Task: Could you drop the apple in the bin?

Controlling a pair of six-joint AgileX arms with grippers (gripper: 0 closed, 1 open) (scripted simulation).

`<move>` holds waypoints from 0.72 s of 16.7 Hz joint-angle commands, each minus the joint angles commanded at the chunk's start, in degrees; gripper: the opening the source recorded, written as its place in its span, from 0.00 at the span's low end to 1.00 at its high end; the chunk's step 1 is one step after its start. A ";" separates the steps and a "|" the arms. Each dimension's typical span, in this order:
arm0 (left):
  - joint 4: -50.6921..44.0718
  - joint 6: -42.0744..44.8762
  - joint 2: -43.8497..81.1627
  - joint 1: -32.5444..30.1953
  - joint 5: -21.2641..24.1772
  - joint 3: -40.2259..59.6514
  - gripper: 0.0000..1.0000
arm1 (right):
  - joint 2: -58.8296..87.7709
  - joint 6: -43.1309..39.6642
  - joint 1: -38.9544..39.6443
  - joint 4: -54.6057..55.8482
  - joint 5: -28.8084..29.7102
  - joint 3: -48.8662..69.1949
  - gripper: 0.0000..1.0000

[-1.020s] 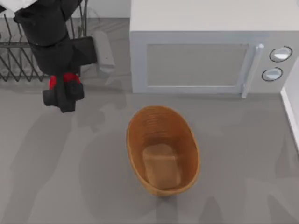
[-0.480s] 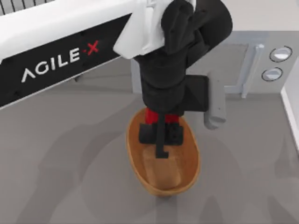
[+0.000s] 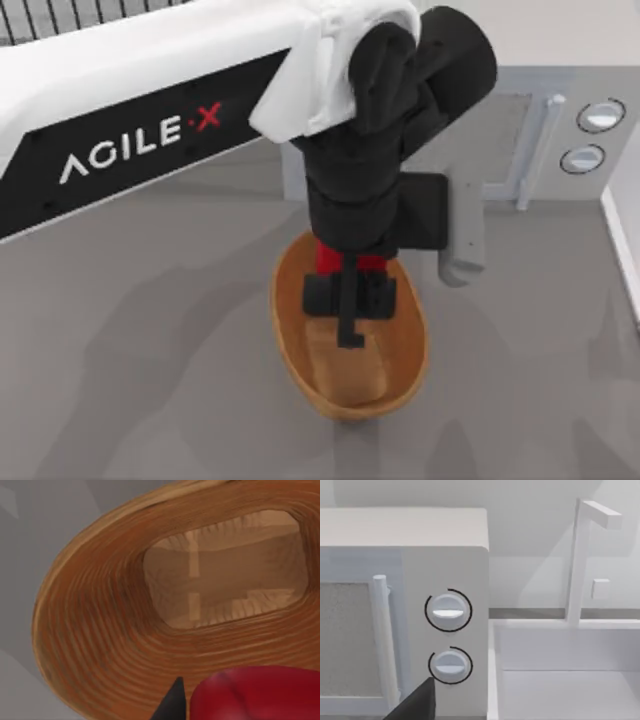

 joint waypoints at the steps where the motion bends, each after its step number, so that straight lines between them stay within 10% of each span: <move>1: 1.64 0.06 0.27 0.09 0.05 -1.43 0.00 | 0.00 0.00 0.00 0.00 0.00 0.00 1.00; 12: 11.57 0.64 1.96 0.46 -0.26 -9.64 0.08 | 0.00 0.00 0.00 0.00 0.00 0.00 1.00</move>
